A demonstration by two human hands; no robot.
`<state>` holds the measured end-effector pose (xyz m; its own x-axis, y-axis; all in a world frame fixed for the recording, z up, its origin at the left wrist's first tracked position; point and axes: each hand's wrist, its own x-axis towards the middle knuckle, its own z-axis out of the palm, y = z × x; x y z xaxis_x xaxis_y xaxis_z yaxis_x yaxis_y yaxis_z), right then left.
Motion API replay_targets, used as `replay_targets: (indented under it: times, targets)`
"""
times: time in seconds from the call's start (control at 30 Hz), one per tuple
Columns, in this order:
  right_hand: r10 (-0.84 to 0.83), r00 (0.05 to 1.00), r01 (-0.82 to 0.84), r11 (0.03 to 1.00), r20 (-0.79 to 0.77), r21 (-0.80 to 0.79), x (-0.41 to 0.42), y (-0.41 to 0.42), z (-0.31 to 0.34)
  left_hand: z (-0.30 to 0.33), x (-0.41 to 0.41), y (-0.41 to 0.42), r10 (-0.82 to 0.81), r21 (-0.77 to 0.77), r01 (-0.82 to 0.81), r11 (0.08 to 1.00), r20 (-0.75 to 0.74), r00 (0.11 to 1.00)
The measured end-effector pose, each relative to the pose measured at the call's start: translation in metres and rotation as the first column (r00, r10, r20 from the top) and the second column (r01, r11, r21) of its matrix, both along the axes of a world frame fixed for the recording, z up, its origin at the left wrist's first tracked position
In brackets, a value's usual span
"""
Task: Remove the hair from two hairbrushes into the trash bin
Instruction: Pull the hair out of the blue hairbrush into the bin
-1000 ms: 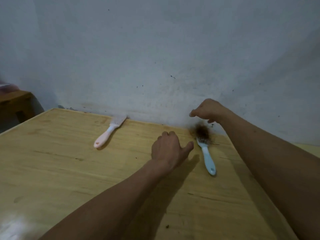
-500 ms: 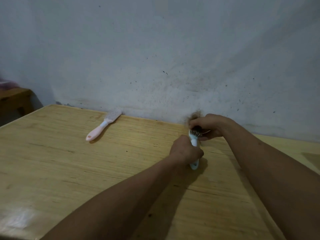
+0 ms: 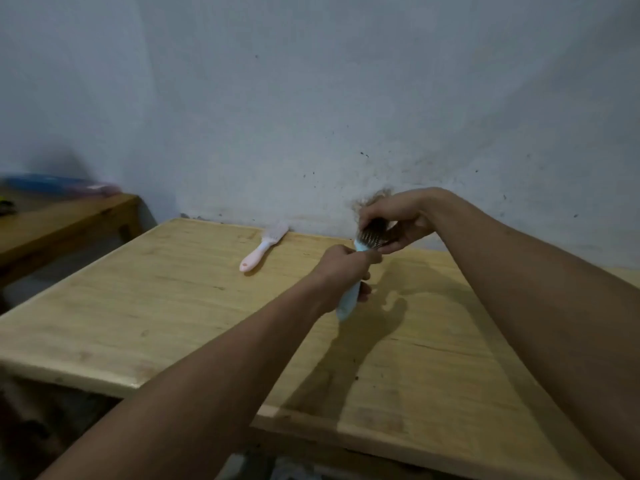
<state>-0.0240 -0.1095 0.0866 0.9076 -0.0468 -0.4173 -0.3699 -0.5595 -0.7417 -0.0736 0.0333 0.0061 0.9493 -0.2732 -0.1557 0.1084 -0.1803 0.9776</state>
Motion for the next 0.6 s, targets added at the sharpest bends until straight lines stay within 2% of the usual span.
replay_targets:
  times: [0.2, 0.27, 0.37, 0.5, 0.6]
  targets:
    - [0.208, 0.978, -0.207, 0.977, -0.022, 0.047, -0.011, 0.079, 0.015, 0.009, -0.021, 0.076, 0.141, 0.055, -0.145, 0.988, 0.058, 0.988]
    - [0.320, 0.946, -0.317, 0.946, -0.040, 0.071, -0.015, 0.110, 0.015, 0.008, -0.030, 0.107, 0.200, 0.066, -0.207, 0.976, 0.099, 0.975]
    - [0.487, 0.869, -0.487, 0.873, -0.087, 0.023, -0.022, 0.154, 0.014, 0.002, -0.046, 0.155, 0.286, 0.104, -0.304, 0.947, 0.161, 0.945]
    - [0.573, 0.811, -0.579, 0.815, -0.116, -0.020, -0.019, 0.207, 0.008, -0.009, -0.067, 0.228, 0.381, 0.212, -0.437, 0.874, 0.259, 0.888]
    - [0.616, 0.787, -0.617, 0.787, -0.033, -0.005, -0.014, 0.250, 0.003, -0.016, -0.087, 0.284, 0.411, 0.379, -0.520, 0.766, 0.333, 0.849]
